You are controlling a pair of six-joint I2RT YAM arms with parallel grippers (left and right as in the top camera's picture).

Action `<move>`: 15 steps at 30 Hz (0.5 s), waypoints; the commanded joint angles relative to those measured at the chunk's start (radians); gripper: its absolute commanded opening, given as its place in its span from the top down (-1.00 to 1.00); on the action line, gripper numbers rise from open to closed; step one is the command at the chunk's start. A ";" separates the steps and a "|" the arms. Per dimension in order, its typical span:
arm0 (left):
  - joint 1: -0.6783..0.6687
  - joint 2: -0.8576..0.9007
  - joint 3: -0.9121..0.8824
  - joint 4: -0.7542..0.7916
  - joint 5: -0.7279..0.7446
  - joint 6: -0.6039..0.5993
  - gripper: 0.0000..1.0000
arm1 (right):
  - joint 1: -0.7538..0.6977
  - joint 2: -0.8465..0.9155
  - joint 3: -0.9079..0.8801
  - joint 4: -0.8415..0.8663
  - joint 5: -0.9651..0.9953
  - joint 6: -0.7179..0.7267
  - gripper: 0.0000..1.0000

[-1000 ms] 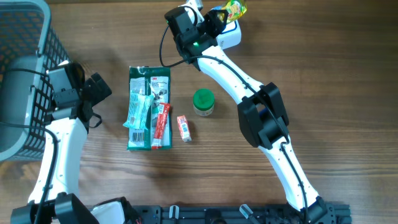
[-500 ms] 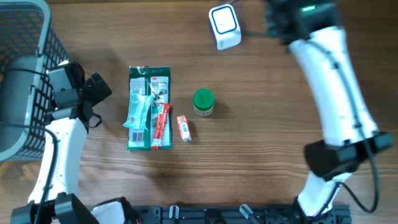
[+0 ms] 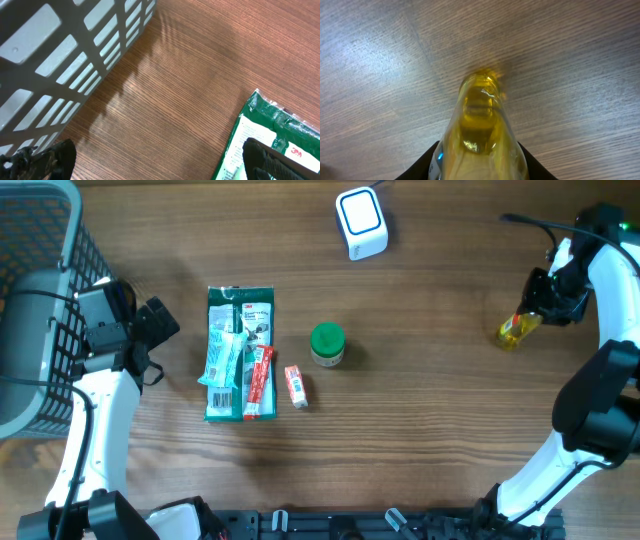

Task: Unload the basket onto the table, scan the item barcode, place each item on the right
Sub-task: 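Lower the bottle onto the table's right side and release, then move the right gripper over the green-lidded jar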

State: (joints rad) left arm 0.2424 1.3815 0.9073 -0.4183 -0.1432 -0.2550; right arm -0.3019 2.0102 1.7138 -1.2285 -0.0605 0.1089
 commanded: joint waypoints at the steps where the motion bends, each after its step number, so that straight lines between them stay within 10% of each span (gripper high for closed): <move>1: 0.004 -0.013 0.013 0.003 0.005 0.012 -1.00 | 0.006 -0.004 -0.018 0.016 -0.011 0.025 -0.50; 3: 0.004 -0.013 0.013 0.003 0.005 0.013 -1.00 | 0.006 -0.005 -0.018 0.012 -0.012 0.025 -0.93; 15: 0.004 -0.013 0.013 0.003 0.005 0.013 -1.00 | 0.027 -0.348 0.107 -0.004 0.099 0.055 -0.88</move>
State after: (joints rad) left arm 0.2424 1.3815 0.9077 -0.4187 -0.1432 -0.2550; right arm -0.3008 1.7943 1.7874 -1.2285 0.0250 0.1356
